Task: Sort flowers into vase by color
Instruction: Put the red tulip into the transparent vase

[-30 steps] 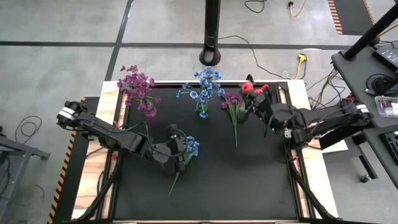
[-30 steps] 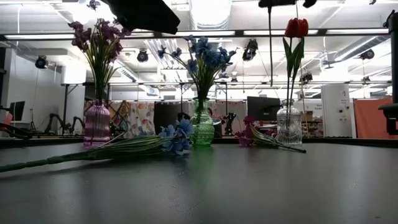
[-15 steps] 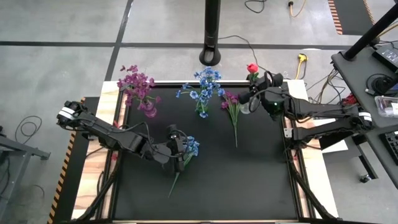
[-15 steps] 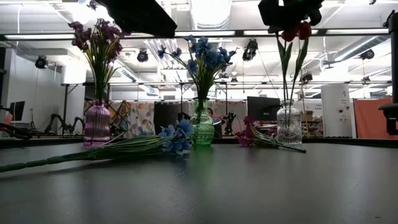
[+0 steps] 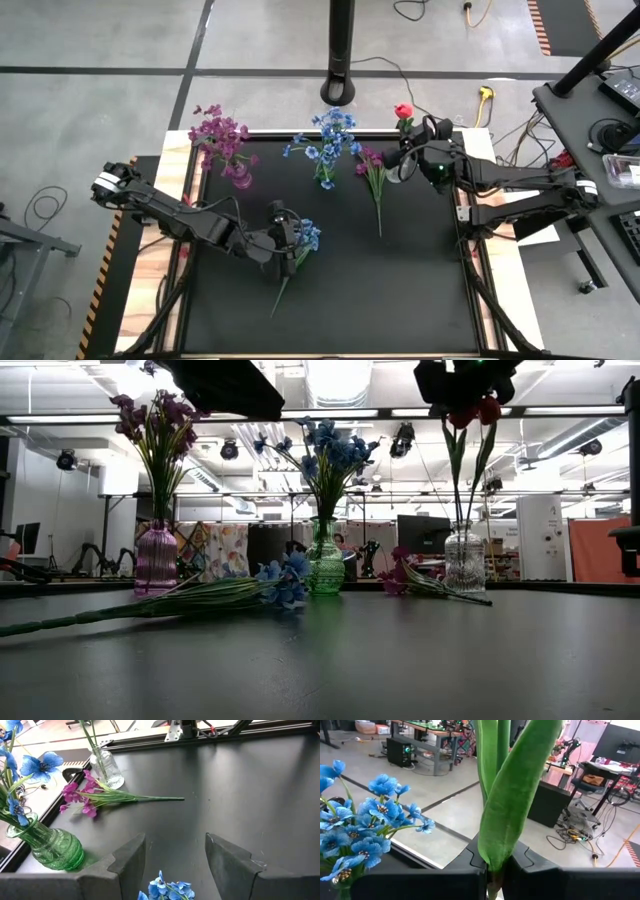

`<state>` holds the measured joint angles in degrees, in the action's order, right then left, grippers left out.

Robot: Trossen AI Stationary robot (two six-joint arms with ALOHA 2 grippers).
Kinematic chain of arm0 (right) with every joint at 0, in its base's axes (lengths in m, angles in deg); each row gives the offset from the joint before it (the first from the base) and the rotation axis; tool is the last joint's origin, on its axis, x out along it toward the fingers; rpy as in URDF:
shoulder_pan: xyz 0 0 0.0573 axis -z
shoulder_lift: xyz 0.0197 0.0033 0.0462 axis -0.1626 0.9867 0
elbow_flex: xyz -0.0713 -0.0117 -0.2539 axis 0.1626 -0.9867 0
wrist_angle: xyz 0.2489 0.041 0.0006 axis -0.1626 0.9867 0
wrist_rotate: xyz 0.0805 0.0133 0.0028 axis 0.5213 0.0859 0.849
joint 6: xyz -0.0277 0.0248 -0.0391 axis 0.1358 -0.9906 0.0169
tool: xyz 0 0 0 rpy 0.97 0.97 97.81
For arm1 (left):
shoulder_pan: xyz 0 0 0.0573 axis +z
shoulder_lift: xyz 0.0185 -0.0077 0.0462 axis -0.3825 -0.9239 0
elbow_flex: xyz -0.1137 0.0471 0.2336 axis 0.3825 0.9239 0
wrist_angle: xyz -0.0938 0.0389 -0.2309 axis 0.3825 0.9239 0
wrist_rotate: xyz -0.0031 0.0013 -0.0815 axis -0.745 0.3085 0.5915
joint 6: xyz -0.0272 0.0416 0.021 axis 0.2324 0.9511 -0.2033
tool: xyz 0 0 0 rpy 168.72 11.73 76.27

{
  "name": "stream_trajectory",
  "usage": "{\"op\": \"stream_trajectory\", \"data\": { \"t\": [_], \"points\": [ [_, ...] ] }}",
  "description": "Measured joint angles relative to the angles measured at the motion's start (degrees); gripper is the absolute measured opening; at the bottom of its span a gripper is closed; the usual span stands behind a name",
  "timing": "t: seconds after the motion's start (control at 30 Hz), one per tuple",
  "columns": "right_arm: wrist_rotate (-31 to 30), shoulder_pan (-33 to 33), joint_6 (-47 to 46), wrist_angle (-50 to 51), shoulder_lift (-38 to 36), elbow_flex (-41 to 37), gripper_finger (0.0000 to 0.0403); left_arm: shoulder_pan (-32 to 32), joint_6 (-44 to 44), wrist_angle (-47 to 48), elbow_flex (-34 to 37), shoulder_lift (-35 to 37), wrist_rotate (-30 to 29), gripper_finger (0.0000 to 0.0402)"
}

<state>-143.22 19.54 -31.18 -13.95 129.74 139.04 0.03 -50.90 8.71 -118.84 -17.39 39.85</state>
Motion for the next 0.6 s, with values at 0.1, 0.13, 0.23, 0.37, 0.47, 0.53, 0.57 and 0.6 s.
{"op": "stream_trajectory", "data": {
  "t": [0.1,0.13,0.23,0.37,0.47,0.53,0.57,0.6],
  "points": [
    [-0.02,0.00,-0.18,0.08,0.00,0.00,0.0018,0.00,0.00,0.08,0.00,0.00,-0.02,0.0187],
    [-0.02,0.00,-0.18,0.16,0.00,0.00,0.0020,0.00,-0.01,0.10,0.00,0.00,-0.02,0.0187],
    [-0.02,0.00,-0.23,0.59,0.00,0.00,0.0035,0.00,-0.21,0.15,0.00,0.00,-0.02,0.0187],
    [-0.36,0.00,-1.25,1.85,0.00,0.00,0.0069,0.00,-0.22,0.20,0.00,0.00,-0.02,0.0187],
    [-0.48,0.00,-1.88,2.53,0.00,0.00,0.0100,0.00,-0.22,0.25,0.00,0.00,-0.02,0.0187],
    [-0.48,0.00,-2.14,2.86,0.00,0.00,0.0120,0.00,-0.22,0.28,0.00,0.00,-0.02,0.0187],
    [-0.48,0.00,-2.17,2.86,0.00,0.00,0.0131,0.00,-0.22,0.28,0.00,0.00,-0.02,0.0187],
    [-0.48,0.00,-2.19,2.86,0.00,0.00,0.0142,0.00,-0.22,0.31,0.00,0.00,-0.02,0.0187]
  ]
}}
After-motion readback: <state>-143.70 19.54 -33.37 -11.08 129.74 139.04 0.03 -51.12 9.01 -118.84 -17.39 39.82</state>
